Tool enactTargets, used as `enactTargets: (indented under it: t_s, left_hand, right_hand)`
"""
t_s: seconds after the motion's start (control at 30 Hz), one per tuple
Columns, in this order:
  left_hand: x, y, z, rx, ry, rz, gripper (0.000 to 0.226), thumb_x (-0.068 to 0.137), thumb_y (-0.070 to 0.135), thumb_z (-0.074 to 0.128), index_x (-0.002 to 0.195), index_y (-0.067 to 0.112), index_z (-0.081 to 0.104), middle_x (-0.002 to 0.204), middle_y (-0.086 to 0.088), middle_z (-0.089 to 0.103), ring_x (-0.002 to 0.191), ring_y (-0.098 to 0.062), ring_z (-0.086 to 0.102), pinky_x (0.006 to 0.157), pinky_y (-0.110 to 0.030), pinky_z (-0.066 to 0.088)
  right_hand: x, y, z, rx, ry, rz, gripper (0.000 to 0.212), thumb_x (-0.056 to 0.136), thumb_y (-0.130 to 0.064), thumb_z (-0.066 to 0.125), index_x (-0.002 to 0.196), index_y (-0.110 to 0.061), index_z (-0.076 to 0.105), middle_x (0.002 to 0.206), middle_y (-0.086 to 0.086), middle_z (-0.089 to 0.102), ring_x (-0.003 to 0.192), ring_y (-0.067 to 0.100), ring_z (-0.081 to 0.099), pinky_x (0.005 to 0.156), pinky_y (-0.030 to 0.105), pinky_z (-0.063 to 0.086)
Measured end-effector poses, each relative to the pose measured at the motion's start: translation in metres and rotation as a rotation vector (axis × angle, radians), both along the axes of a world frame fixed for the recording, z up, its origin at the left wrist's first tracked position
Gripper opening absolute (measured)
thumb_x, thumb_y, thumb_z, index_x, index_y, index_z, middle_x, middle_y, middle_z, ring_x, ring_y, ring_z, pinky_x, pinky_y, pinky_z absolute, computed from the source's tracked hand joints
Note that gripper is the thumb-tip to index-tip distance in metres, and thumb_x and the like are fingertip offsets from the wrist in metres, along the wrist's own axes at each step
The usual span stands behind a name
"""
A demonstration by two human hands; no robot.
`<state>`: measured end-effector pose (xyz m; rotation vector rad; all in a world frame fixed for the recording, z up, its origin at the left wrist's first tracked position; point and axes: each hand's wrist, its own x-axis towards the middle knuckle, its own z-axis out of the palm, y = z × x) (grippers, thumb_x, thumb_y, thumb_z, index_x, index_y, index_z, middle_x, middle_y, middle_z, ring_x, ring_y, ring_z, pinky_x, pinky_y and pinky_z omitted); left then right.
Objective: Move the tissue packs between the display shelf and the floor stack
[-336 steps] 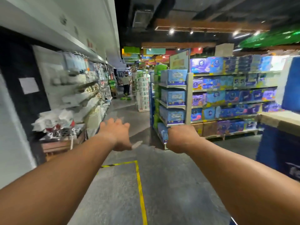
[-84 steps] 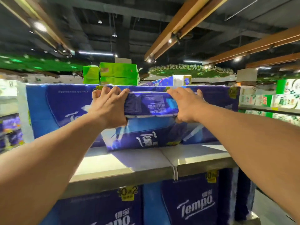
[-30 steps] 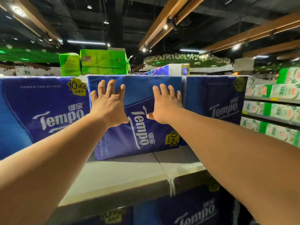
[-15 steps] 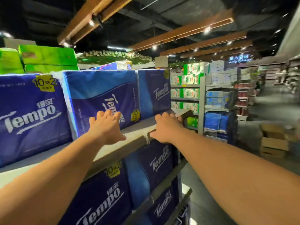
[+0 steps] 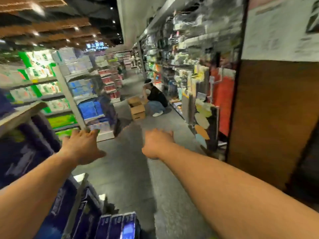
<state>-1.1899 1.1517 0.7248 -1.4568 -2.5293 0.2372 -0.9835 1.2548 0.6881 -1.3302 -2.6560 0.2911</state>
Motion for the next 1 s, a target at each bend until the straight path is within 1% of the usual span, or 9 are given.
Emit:
enactTargets:
  t_s: [0.07, 0.13, 0.23, 0.4, 0.47, 0.6, 0.7, 0.83, 1.0]
  left_hand:
    - [0.059, 0.022, -0.017, -0.033, -0.041, -0.142, 0.091, 0.076, 0.071, 0.068, 0.150, 0.029, 0.034, 0.152, -0.009, 0.039, 0.139, -0.036, 0.035, 0.110, -0.053, 0.037]
    - [0.124, 0.036, -0.033, -0.091, -0.087, -0.289, 0.090, 0.079, 0.069, 0.066, 0.152, 0.029, 0.031, 0.153, -0.009, 0.038, 0.138, -0.037, 0.036, 0.112, -0.053, 0.034]
    - [0.216, 0.050, -0.054, -0.187, -0.120, -0.531, 0.090, 0.084, 0.067, 0.063, 0.156, 0.030, 0.025, 0.154, -0.006, 0.037, 0.139, -0.035, 0.034, 0.111, -0.053, 0.032]
    - [0.353, 0.042, -0.099, -0.369, -0.066, -0.863, 0.086, 0.081, 0.071, 0.061, 0.150, 0.030, 0.032, 0.146, -0.005, 0.044, 0.134, -0.033, 0.038, 0.106, -0.050, 0.037]
    - [0.400, 0.025, -0.119, -0.420, -0.038, -1.002, 0.082, 0.080, 0.071, 0.061, 0.147, 0.030, 0.034, 0.143, -0.004, 0.045, 0.133, -0.033, 0.040, 0.104, -0.051, 0.037]
    - [0.477, -0.030, -0.159, -0.495, -0.003, -1.271, 0.077, 0.084, 0.061, 0.064, 0.148, 0.029, 0.036, 0.141, -0.003, 0.047, 0.132, -0.032, 0.040, 0.103, -0.050, 0.038]
    - [0.528, -0.089, -0.179, -0.528, 0.008, -1.437, 0.084, 0.083, 0.066, 0.064, 0.152, 0.029, 0.033, 0.147, -0.003, 0.045, 0.135, -0.032, 0.040, 0.105, -0.051, 0.037]
    - [0.593, -0.186, -0.192, -0.559, 0.074, -1.617, 0.092, 0.083, 0.070, 0.063, 0.156, 0.028, 0.027, 0.155, -0.003, 0.039, 0.140, -0.031, 0.036, 0.110, -0.050, 0.033]
    - [0.667, -0.325, -0.207, -0.575, 0.127, -1.855, 0.086, 0.084, 0.068, 0.062, 0.154, 0.027, 0.032, 0.151, -0.004, 0.044, 0.138, -0.031, 0.038, 0.110, -0.051, 0.034]
  right_hand:
    - [0.067, -0.004, -0.023, -0.078, -0.057, -0.140, 0.044, 0.094, -0.036, 0.054, 0.133, -0.017, 0.055, 0.135, 0.011, 0.054, 0.125, 0.036, 0.048, 0.105, 0.056, 0.032]
    - [0.134, -0.019, -0.041, -0.122, -0.108, -0.266, 0.043, 0.093, -0.040, 0.057, 0.130, -0.017, 0.057, 0.132, 0.012, 0.056, 0.123, 0.037, 0.049, 0.103, 0.060, 0.032]
    - [0.224, -0.055, -0.058, -0.194, -0.083, -0.467, 0.038, 0.093, -0.032, 0.056, 0.127, -0.015, 0.055, 0.128, 0.012, 0.054, 0.121, 0.037, 0.047, 0.102, 0.058, 0.030]
    - [0.346, -0.151, -0.096, -0.303, -0.041, -0.869, 0.020, 0.092, -0.031, 0.056, 0.108, -0.019, 0.051, 0.119, 0.009, 0.056, 0.117, 0.036, 0.050, 0.100, 0.055, 0.031]
    - [0.383, -0.200, -0.112, -0.330, -0.020, -1.045, 0.024, 0.091, -0.028, 0.055, 0.113, -0.017, 0.054, 0.122, 0.009, 0.057, 0.119, 0.036, 0.050, 0.102, 0.054, 0.030]
    - [0.429, -0.311, -0.141, -0.368, 0.029, -1.332, 0.029, 0.091, -0.021, 0.052, 0.119, -0.013, 0.055, 0.123, 0.009, 0.057, 0.120, 0.035, 0.051, 0.105, 0.053, 0.030]
    - [0.445, -0.401, -0.158, -0.425, 0.028, -1.496, 0.031, 0.092, -0.021, 0.053, 0.122, -0.013, 0.056, 0.127, 0.010, 0.057, 0.122, 0.035, 0.051, 0.107, 0.052, 0.031]
    - [0.468, -0.524, -0.166, -0.494, 0.036, -1.695, 0.036, 0.092, -0.023, 0.052, 0.127, -0.017, 0.057, 0.127, 0.008, 0.060, 0.120, 0.033, 0.053, 0.105, 0.051, 0.030]
    - [0.507, -0.671, -0.174, -0.501, 0.050, -1.924, 0.038, 0.091, -0.027, 0.055, 0.128, -0.017, 0.057, 0.131, 0.008, 0.061, 0.123, 0.031, 0.055, 0.100, 0.046, 0.035]
